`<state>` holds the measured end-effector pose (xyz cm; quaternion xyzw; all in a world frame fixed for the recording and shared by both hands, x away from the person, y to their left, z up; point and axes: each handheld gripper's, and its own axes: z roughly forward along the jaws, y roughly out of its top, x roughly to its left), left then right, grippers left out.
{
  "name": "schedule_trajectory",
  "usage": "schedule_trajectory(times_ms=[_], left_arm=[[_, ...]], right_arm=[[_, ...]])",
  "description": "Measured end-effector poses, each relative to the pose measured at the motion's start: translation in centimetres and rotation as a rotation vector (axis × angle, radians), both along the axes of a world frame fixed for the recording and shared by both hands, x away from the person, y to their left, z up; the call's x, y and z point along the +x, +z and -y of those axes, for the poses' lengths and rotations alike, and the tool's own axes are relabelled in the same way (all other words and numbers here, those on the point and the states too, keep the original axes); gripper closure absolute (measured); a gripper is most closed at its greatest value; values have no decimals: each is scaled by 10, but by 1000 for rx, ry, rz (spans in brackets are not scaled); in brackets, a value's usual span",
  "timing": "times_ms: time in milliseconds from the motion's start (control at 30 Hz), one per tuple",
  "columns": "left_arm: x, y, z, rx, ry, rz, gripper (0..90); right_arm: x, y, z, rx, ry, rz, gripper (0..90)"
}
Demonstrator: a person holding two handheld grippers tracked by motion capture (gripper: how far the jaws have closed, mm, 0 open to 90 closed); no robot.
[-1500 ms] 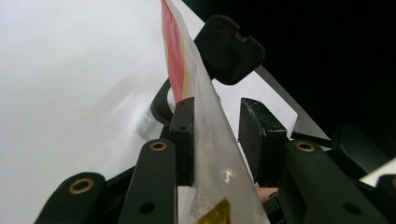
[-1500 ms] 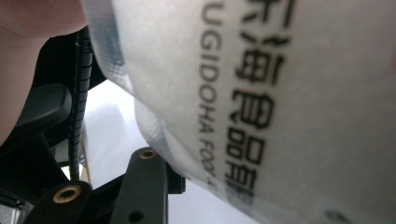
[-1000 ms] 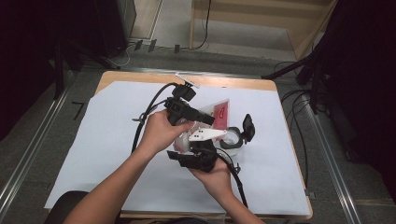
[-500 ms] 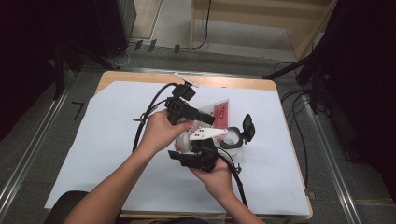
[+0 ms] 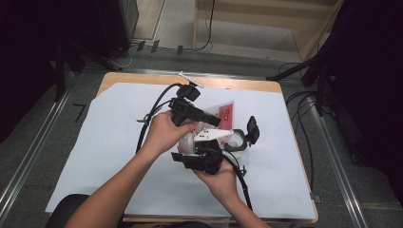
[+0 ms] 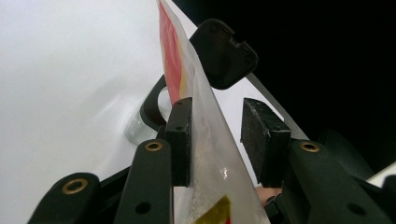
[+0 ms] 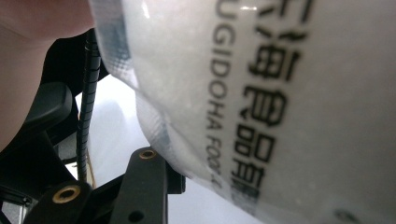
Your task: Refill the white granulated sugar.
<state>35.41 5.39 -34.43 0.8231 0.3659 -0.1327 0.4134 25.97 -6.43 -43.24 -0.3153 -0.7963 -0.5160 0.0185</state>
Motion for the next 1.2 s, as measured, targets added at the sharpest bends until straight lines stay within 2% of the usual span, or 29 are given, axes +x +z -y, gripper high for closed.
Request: schedule_trajectory(times_ms=[1200], left_arm=[[-3,1,2,1,-17,19,616]], right_arm=[[-4,-2,-1,-8,3,24,638]])
